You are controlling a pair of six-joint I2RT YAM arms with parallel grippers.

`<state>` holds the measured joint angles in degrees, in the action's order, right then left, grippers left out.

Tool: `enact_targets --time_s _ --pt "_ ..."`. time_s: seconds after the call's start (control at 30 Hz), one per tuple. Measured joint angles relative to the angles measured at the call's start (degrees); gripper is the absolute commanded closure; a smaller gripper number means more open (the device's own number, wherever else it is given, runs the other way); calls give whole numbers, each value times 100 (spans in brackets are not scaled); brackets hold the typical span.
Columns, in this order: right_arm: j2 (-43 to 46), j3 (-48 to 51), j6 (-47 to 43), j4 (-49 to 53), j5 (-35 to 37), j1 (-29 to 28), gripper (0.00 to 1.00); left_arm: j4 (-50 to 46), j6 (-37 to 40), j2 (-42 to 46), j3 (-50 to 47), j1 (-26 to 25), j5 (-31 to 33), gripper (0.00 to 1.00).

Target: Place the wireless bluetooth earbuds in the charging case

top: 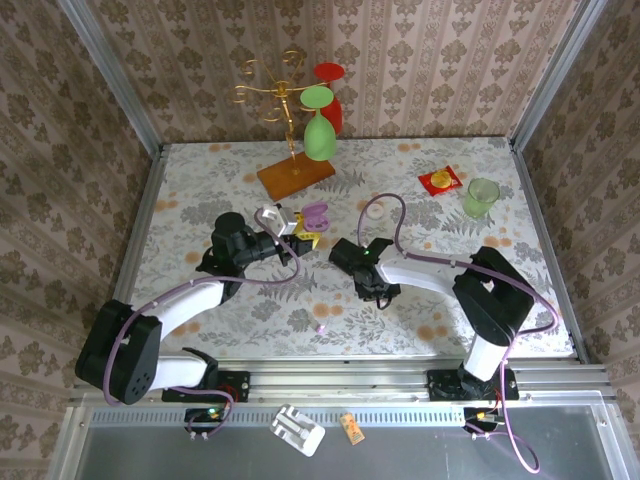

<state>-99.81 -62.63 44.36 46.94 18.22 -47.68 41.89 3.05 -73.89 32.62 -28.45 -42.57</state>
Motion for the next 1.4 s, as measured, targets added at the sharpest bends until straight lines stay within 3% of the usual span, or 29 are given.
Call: enact_targets --time_s 0.6,0.9,1.17,1.4 --pt "-365 0 122 -42 -22 -87 82 -13 136 2 2 11 -4 74" --pt "-249 92 7 -114 -76 -76 83 -28 186 2 -61 81 -4 74" --pt "398 608 -778 -962 -975 496 82 17 188 2 -240 118 -24 74" --pt "-188 -271 -1939 -636 -946 898 81 291 125 9 -417 118 -68 74"
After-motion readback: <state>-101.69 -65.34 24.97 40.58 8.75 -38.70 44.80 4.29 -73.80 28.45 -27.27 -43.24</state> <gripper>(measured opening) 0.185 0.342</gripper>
